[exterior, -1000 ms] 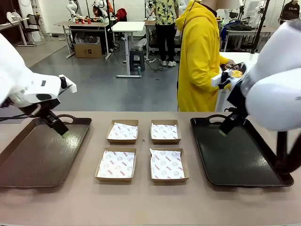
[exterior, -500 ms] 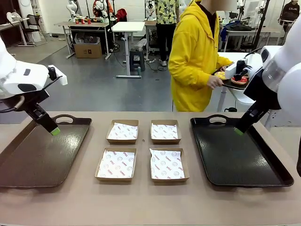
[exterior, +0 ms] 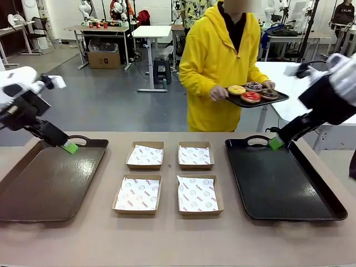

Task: Individually package the donuts and arrange them on the tray.
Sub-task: Pick up one Paper togo box.

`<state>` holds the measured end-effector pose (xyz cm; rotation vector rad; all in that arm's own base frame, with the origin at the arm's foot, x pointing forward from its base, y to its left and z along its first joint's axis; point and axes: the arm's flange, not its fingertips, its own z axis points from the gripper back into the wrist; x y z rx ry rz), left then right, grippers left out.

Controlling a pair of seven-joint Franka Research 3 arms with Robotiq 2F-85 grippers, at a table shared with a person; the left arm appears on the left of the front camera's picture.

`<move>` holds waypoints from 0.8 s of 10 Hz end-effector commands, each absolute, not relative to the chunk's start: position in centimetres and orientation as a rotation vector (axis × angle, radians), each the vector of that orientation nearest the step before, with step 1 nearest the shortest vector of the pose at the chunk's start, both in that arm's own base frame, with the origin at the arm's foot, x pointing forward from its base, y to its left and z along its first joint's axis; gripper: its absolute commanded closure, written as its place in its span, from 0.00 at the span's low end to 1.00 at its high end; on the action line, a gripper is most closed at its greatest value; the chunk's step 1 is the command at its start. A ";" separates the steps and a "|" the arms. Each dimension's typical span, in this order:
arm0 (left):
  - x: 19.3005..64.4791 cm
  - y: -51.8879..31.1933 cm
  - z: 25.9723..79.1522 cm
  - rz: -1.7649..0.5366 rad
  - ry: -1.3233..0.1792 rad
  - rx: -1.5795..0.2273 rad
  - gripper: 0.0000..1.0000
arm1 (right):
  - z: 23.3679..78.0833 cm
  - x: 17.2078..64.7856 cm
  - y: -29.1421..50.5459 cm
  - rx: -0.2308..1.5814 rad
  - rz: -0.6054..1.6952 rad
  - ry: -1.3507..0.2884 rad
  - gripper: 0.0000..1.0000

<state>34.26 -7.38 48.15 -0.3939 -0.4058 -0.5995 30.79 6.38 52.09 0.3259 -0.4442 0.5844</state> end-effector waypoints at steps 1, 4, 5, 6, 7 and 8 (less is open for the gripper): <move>34.7 -4.4 47.4 -0.391 -0.457 -0.956 0.00 | 49.6 31.4 2.0 0.989 0.349 -0.548 0.00; 34.8 0.4 45.3 -0.205 -0.477 -1.256 0.00 | 47.2 31.0 -2.6 1.298 0.223 -0.525 0.00; 34.1 2.0 45.0 -0.172 -0.479 -1.274 0.00 | 46.9 30.7 -4.0 1.336 0.194 -0.504 0.00; 33.3 3.1 44.8 -0.154 -0.444 -1.240 0.00 | 46.5 30.5 -5.1 1.322 0.169 -0.480 0.00; 32.5 4.2 44.7 -0.131 -0.418 -1.198 0.00 | 46.4 29.9 -5.9 1.302 0.147 -0.425 0.00; 31.8 5.0 44.8 -0.110 -0.402 -1.164 0.00 | 46.4 29.2 -6.7 1.260 0.143 -0.346 0.00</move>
